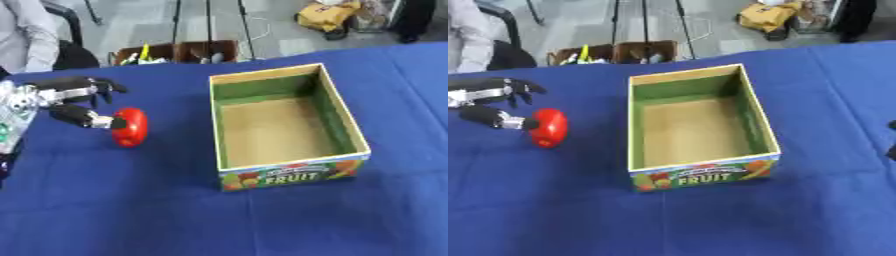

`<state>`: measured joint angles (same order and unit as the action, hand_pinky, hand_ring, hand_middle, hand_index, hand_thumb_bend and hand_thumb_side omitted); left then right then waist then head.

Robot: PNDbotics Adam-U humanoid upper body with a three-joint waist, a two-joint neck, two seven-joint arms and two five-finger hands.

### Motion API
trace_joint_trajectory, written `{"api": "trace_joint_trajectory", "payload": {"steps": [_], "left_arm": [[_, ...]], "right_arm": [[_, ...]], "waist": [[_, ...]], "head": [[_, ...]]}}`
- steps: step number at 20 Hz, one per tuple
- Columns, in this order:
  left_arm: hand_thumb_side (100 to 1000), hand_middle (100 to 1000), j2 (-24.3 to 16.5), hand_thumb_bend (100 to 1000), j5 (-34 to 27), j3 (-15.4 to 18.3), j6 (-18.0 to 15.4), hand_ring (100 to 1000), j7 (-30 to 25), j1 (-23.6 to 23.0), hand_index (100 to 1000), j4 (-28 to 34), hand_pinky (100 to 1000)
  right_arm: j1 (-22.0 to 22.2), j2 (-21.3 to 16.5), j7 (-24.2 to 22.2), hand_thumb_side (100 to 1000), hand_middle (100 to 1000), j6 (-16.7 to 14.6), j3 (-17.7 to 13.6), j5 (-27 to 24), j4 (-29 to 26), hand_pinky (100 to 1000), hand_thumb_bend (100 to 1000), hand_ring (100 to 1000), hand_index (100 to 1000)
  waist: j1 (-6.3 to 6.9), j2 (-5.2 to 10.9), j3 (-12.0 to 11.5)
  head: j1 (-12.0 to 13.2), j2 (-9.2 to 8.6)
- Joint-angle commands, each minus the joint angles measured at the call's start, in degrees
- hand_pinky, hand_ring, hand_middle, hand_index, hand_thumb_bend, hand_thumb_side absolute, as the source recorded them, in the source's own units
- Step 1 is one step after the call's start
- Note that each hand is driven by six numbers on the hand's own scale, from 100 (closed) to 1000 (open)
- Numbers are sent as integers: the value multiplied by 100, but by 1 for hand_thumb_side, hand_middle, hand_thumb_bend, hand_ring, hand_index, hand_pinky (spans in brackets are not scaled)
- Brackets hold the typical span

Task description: Pick up objects on the table and place them in the box.

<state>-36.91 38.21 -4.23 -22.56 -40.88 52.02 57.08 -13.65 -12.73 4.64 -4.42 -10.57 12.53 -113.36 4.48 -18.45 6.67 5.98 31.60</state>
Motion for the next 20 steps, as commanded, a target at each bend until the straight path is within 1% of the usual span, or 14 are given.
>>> {"api": "trace_joint_trajectory", "payload": {"steps": [1, 5, 11, 15, 20], "left_arm": [[864, 936, -88, 608, 178, -28, -1077, 822, -1108, 160, 1000, -50, 705], [839, 933, -48, 596, 383, -63, -1130, 825, -1108, 166, 1000, -156, 712], [801, 939, -45, 565, 607, -154, -1315, 833, -1109, 176, 1000, -329, 729], [783, 939, -49, 543, 866, -160, -1345, 834, -1109, 204, 1000, -368, 731], [774, 908, -38, 555, 1144, -114, -1315, 826, -1109, 240, 1000, -386, 727]], "right_arm": [[-60, -83, -19, 820, 332, -7, -5, 44, -123, 331, 100, 283, 500], [-68, -81, -24, 819, 331, 2, -4, 43, -123, 331, 100, 282, 497], [-72, -77, -26, 819, 327, 9, 0, 40, -123, 330, 100, 279, 489], [-66, -72, -28, 817, 325, 16, -1, 42, -123, 330, 100, 277, 485], [-67, -66, -32, 816, 322, 14, 3, 44, -123, 330, 100, 274, 482]], "waist": [[6, 87, 12], [24, 81, 29], [42, 80, 40], [43, 77, 48], [46, 67, 57]], "head": [[30, -34], [48, -31], [86, -9], [115, -3], [171, -9]]}}
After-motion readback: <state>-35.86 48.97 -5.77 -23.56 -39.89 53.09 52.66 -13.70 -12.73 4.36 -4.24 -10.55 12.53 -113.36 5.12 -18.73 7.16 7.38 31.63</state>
